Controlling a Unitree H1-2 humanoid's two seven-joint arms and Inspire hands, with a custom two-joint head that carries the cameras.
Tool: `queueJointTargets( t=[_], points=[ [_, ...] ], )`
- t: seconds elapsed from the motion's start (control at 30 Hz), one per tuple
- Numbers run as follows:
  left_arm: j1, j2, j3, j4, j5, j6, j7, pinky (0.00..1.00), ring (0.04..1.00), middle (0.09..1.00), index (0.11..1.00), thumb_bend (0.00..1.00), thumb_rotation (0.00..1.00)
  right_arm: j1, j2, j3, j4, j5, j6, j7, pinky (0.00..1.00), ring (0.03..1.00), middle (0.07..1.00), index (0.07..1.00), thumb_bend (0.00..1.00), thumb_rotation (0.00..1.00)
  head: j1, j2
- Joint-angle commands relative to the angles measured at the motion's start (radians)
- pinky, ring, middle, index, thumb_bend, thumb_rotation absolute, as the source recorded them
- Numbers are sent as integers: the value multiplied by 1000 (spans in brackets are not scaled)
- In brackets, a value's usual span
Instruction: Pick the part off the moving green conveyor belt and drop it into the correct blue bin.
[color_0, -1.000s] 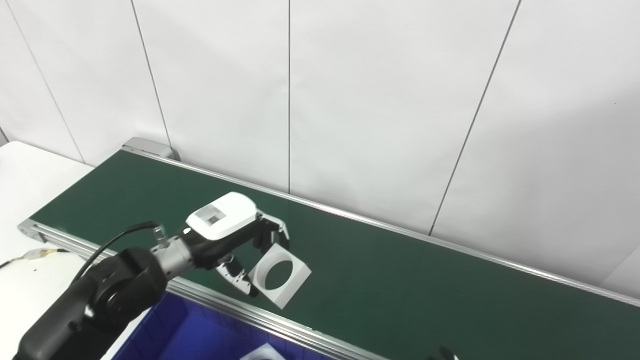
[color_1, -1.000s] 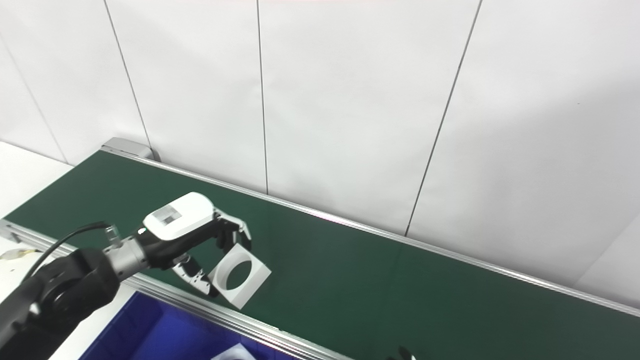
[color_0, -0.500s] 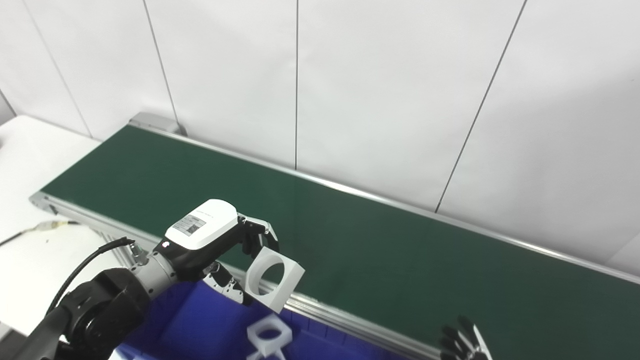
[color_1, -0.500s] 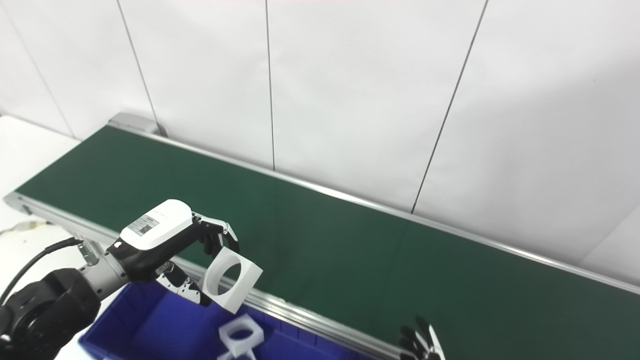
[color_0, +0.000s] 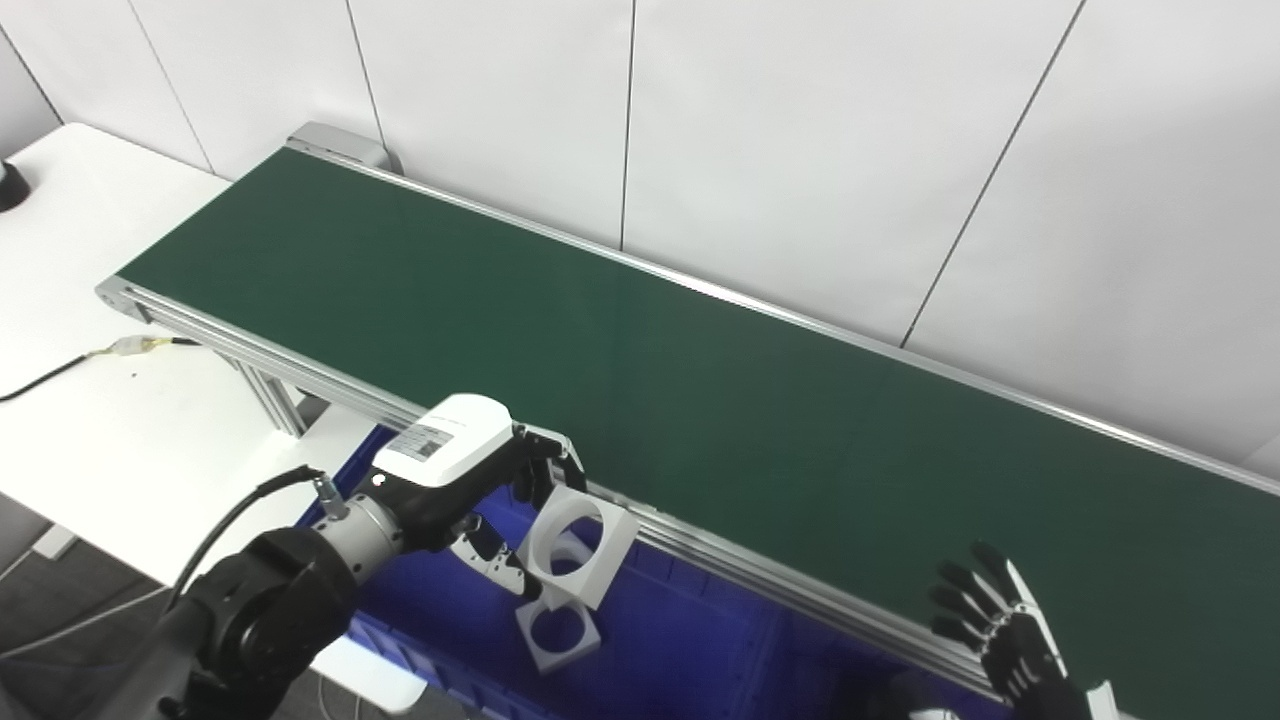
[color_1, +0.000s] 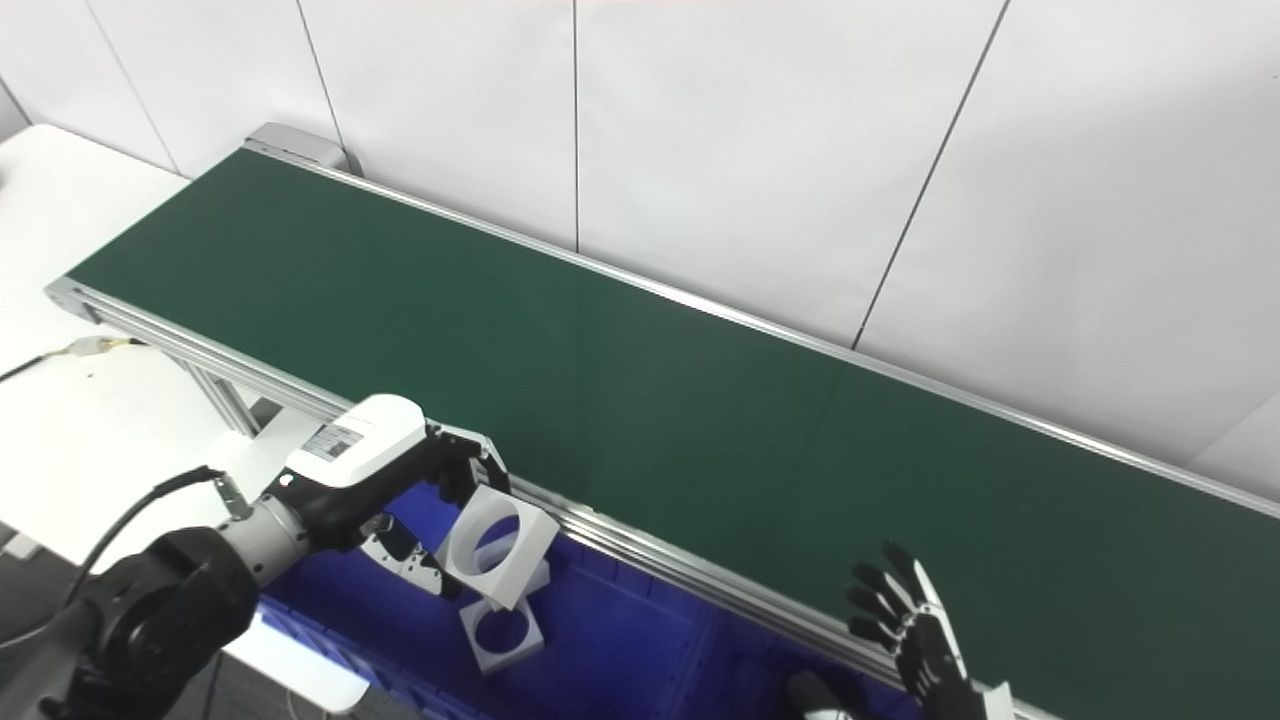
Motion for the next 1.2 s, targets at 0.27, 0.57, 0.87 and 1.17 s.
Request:
queueJointTargets(
  t=[0.27, 0.57, 0.87, 1.17],
  points=[
    [-15, -6, -86, 158, 133, -35, 91, 495, 458, 470, 504, 504, 0, -17, 4, -17, -63, 4, 22, 10, 689, 780, 823, 916, 561, 380, -16, 14],
    [-62, -6, -145, 358, 137, -40, 175, 516, 464, 482, 499, 504, 0, -13, 12, -15, -78, 6, 37, 13, 684, 778, 821, 911, 572, 384, -29, 24],
    [-103, 12, -187, 437, 158, -14, 210, 562, 485, 488, 488, 504, 0, -10, 19, -9, -70, 1, 25, 10, 676, 773, 816, 907, 578, 381, -41, 24],
    [-109, 21, -198, 427, 193, -9, 243, 573, 480, 498, 488, 504, 0, -11, 25, -6, -59, 10, 16, 12, 680, 781, 825, 914, 580, 383, -48, 19]
  ],
)
